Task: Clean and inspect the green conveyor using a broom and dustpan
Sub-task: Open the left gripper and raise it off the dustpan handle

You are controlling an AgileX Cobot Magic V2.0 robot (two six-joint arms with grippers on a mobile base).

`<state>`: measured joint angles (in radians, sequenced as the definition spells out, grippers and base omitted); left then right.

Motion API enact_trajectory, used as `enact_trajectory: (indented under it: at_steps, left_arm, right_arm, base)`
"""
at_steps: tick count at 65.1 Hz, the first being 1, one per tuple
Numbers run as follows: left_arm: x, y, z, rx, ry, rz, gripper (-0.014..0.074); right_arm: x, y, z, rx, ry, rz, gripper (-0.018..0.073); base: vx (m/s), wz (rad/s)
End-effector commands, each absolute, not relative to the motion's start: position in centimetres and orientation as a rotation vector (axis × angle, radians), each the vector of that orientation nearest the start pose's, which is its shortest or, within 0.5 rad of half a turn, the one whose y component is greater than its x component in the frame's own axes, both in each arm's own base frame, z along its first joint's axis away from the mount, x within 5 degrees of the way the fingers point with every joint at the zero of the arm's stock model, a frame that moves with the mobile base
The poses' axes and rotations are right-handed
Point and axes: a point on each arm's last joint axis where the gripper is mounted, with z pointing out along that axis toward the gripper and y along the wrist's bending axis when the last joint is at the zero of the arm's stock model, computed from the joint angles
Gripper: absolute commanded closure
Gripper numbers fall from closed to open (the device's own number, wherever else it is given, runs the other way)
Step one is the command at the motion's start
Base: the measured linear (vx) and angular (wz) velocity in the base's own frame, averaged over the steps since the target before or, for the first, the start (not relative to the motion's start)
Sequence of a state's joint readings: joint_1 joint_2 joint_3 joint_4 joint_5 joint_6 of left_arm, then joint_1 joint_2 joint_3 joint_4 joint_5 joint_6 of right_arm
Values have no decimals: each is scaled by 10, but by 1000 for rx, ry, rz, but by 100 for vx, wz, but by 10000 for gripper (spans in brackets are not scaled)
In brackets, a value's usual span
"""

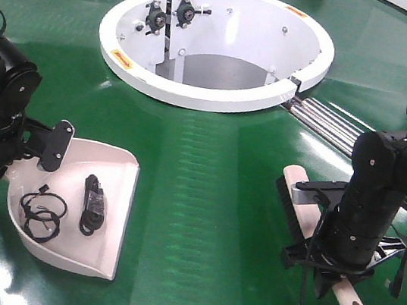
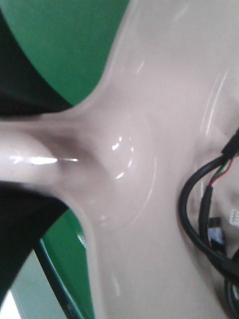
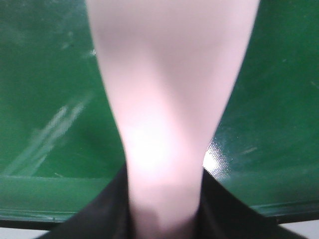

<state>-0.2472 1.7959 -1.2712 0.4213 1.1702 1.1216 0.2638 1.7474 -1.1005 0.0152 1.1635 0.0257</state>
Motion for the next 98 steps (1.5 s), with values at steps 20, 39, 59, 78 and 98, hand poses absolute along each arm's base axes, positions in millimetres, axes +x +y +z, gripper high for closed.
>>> enact_trajectory:
  at_steps: [20, 39, 59, 78, 98]
  left_arm:
    - [329, -52, 246, 2118, 2413, 569, 125]
    - [300, -53, 296, 1935, 2373, 491, 37]
    - [224, -54, 386, 1323, 2270, 256, 38]
    - [156, -35, 423, 722, 2333, 122, 48]
    - [83, -17, 405, 517, 1995, 62, 106]
  right_arm:
    - [288, 77, 210, -390, 3205, -6, 551]
    - [288, 77, 210, -390, 3205, -6, 551]
    - [288, 77, 210, -390, 3205, -6, 551]
    - [288, 77, 210, -390, 3205, -6, 551]
    - [288, 77, 210, -390, 3205, -6, 551]
  base:
    - [0, 0]
    - [0, 0]
    - [0, 0]
    - [0, 0]
    - [0, 0]
